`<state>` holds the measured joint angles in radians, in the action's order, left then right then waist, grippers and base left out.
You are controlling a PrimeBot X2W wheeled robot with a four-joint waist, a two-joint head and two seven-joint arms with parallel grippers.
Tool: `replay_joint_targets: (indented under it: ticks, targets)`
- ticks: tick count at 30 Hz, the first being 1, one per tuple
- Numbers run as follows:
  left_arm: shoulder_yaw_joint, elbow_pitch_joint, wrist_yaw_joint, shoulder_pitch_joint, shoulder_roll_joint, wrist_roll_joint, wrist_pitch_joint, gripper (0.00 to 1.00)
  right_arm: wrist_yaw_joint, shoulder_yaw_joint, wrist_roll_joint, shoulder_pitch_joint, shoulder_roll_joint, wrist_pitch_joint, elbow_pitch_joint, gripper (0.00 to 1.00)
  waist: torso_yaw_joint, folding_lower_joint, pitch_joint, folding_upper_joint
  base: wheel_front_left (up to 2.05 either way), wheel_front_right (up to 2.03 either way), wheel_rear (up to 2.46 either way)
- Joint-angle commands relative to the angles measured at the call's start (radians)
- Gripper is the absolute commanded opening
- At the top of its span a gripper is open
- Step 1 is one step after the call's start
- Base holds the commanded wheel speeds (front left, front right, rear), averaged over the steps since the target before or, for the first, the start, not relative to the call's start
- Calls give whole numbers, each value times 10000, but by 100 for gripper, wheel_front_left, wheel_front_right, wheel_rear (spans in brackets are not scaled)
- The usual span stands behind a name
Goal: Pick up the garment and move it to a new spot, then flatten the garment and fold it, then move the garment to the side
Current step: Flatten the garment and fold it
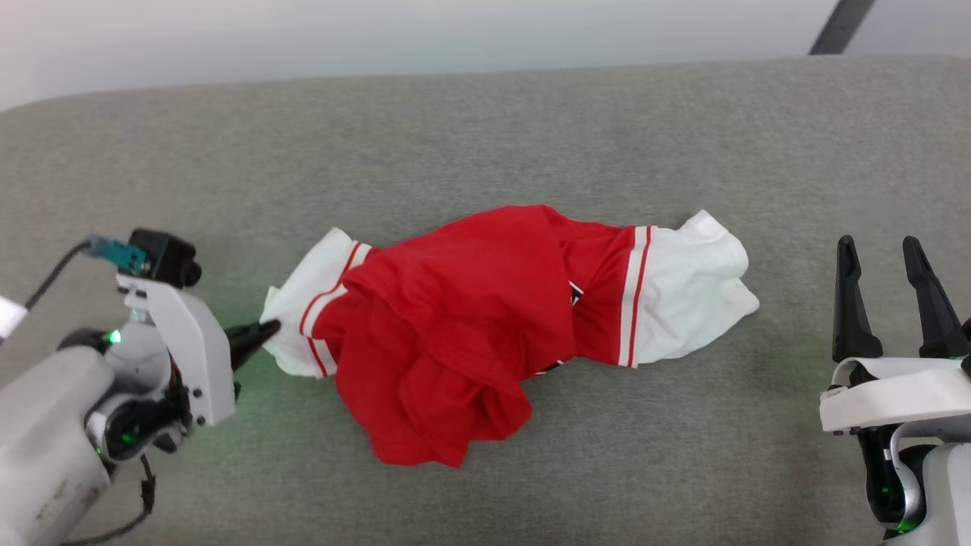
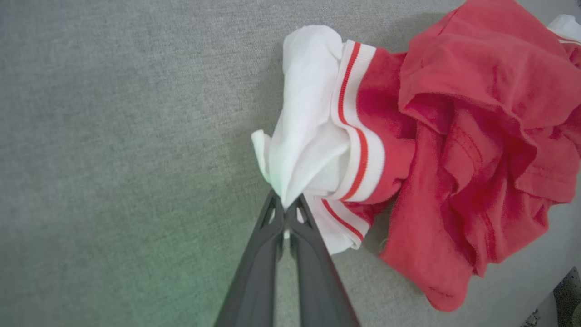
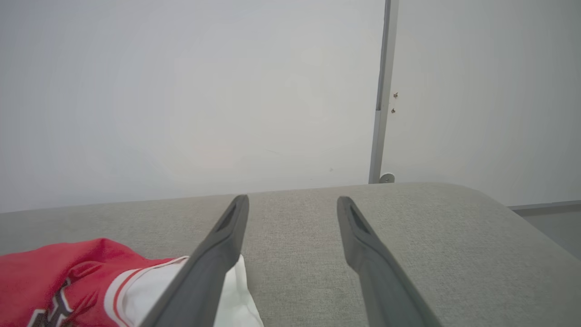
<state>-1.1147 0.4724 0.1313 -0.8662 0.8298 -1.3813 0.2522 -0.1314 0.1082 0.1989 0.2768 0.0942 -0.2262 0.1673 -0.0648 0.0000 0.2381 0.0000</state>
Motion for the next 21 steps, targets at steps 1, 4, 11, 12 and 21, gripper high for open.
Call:
replay_joint_targets:
  ticks: [1, 4, 11, 12, 21]
  targets:
    - [24, -92, -25, 221, 11, -106, -125, 0, 14, 28, -75, -95, 40, 45, -60, 100, 306, 0, -172, 0, 0, 0, 0]
    - [11, -168, -26, 374, 112, -45, -383, 0, 14, -19, -52, -114, 35, 115, -93, 100, 414, 0, -201, 0, 0, 0, 0]
    - [-69, -281, -105, 344, 132, 50, -370, 0, 14, -83, -14, -251, 33, 192, -57, 100, 497, 0, -423, 0, 0, 0, 0]
    - [-97, -273, -179, 337, 155, 82, -332, 0, 14, -94, 3, -259, 38, 202, -40, 100, 491, 0, -458, 0, 0, 0, 0]
    - [-310, -381, -453, 410, 220, 147, 104, 100, 14, -184, 84, -411, 18, 231, -3, 100, 363, 0, -640, 0, 0, 0, 0]
